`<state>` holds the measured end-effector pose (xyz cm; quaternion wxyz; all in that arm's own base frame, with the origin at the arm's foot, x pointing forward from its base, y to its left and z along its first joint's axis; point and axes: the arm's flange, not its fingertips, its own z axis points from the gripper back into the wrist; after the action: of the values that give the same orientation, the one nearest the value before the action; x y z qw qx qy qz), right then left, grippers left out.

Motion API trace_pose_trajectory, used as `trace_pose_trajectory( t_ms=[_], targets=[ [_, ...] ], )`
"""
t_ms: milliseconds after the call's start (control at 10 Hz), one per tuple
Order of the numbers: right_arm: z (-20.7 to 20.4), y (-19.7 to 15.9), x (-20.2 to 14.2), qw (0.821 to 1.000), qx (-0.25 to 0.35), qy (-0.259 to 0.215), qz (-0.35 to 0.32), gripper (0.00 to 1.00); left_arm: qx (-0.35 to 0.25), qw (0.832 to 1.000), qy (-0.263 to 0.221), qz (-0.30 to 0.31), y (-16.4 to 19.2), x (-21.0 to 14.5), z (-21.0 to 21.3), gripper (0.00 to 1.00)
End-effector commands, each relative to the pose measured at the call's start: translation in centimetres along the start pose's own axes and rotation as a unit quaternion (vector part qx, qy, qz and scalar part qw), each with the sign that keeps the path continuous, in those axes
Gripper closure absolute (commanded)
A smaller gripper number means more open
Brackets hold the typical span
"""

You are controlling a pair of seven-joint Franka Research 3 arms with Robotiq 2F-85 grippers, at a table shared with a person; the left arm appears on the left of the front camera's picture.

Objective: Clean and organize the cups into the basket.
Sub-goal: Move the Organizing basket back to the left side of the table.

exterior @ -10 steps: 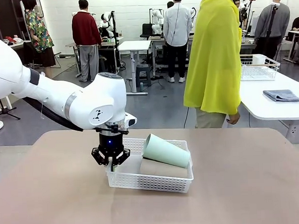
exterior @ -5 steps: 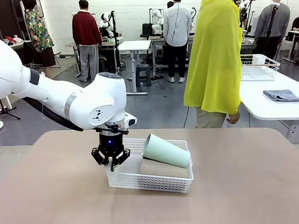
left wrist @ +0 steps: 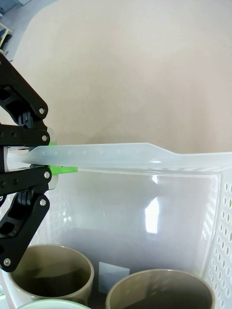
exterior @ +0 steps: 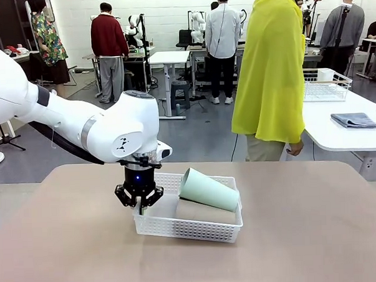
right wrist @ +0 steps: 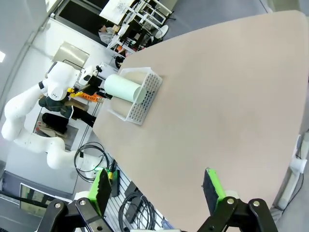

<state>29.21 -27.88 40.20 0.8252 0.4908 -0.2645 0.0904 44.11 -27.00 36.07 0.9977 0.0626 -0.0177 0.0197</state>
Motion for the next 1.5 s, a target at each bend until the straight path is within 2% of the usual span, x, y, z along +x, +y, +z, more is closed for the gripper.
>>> trace_pose_trajectory(
  t_ms=[0,500,700,900,1200,1400],
  targets=[
    [-0.4,-0.1,-0.1,1.0,0.005,0.0,0.002,0.0,0.057,0.997,-0.039,-0.016,2.7,-0.3,2.3,0.94],
    [-0.4,-0.1,-0.1,1.0,0.005,0.0,0.002,0.0,0.046,0.997,-0.066,-0.015,14.7,1.1,2.5,0.94],
    [-0.4,-0.1,-0.1,1.0,0.005,0.0,0.002,0.0,0.016,0.999,-0.044,-0.005,19.3,1.7,2.4,0.94],
    [-0.4,-0.1,-0.1,1.0,0.005,0.0,0.002,0.0,0.012,0.999,-0.022,0.022,23.6,2.3,1.7,0.94],
    [-0.4,-0.1,-0.1,1.0,0.005,0.0,0.002,0.0,0.003,0.999,-0.028,0.025,28.9,2.3,1.2,0.94],
    [-0.4,-0.1,-0.1,1.0,0.005,0.0,0.002,0.0,-0.01,0.999,-0.021,0.033,31.2,2.2,0.6,0.94]
  ],
)
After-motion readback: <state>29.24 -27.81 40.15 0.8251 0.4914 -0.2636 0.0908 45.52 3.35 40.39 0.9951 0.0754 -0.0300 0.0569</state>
